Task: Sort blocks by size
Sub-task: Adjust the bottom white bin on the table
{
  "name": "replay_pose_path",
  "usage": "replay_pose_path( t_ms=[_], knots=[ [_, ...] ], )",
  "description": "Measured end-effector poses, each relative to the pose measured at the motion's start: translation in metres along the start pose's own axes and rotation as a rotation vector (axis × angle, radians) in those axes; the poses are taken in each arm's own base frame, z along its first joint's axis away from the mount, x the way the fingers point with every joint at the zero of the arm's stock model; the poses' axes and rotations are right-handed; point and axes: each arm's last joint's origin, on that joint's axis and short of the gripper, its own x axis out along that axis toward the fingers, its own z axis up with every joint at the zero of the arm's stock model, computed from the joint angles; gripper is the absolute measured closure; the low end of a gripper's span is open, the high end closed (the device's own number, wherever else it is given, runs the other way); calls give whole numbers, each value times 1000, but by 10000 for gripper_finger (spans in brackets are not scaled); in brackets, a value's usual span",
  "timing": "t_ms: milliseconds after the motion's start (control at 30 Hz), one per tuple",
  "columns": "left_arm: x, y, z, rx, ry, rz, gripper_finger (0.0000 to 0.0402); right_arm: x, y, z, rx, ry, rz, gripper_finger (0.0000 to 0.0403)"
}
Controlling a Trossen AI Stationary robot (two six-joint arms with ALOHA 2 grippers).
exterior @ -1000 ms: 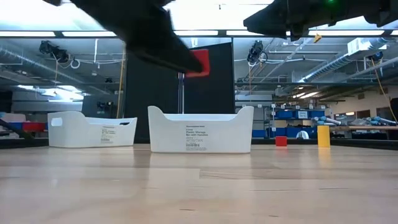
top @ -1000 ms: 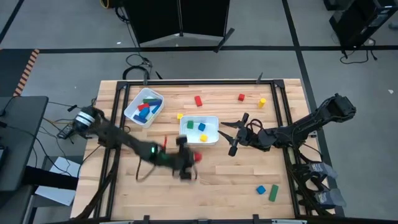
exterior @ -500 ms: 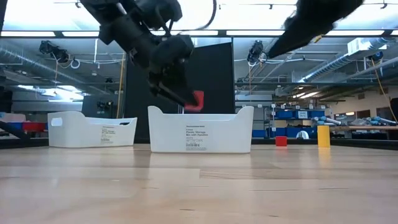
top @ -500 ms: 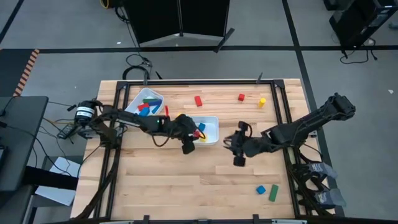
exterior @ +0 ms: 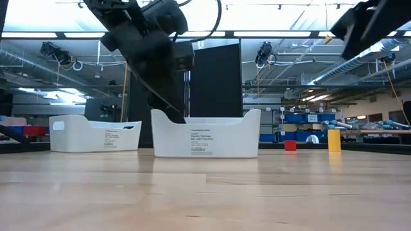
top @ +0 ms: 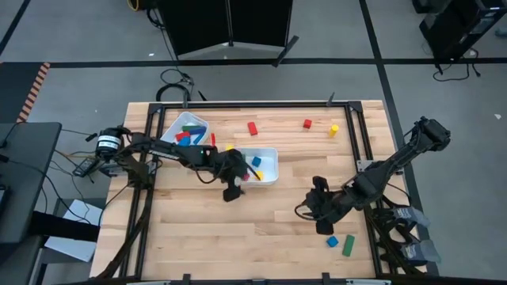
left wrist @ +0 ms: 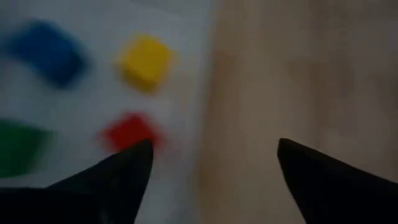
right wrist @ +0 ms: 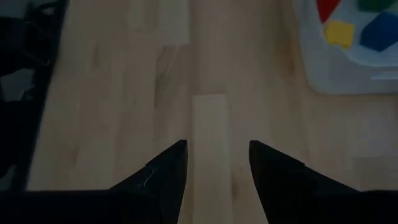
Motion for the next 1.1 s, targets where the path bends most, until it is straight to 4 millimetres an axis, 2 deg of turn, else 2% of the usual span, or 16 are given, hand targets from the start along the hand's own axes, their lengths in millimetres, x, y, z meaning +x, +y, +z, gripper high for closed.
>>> replay_pose_path(
  t_ms=[100,233,467,533,700,767,833,900,1100],
  knots=[
    [-1,-11,-3,30,50,-139,30,-2,7,-4,-17,10,29,219],
    [-4,-24,-8,59,164,-250,25,-4,11,-4,-7,-16,39,211],
    [-18,-46,-14,73,390,-297,24,-4,12,6,13,-141,9,198],
    [-22,-49,-19,74,458,-208,24,-4,12,8,8,-165,0,198],
    [-34,-50,-26,88,540,221,24,-2,7,17,47,-235,-43,199],
    [-36,-52,-29,108,556,302,24,-2,5,20,50,-257,-45,199],
    [-36,-60,-34,166,590,241,24,-2,4,22,53,-270,-45,199],
    [-35,-71,-37,209,612,111,24,-2,4,24,54,-286,-38,199],
    [-31,-101,-41,274,579,-162,24,-3,5,27,49,-308,-29,199]
  ],
)
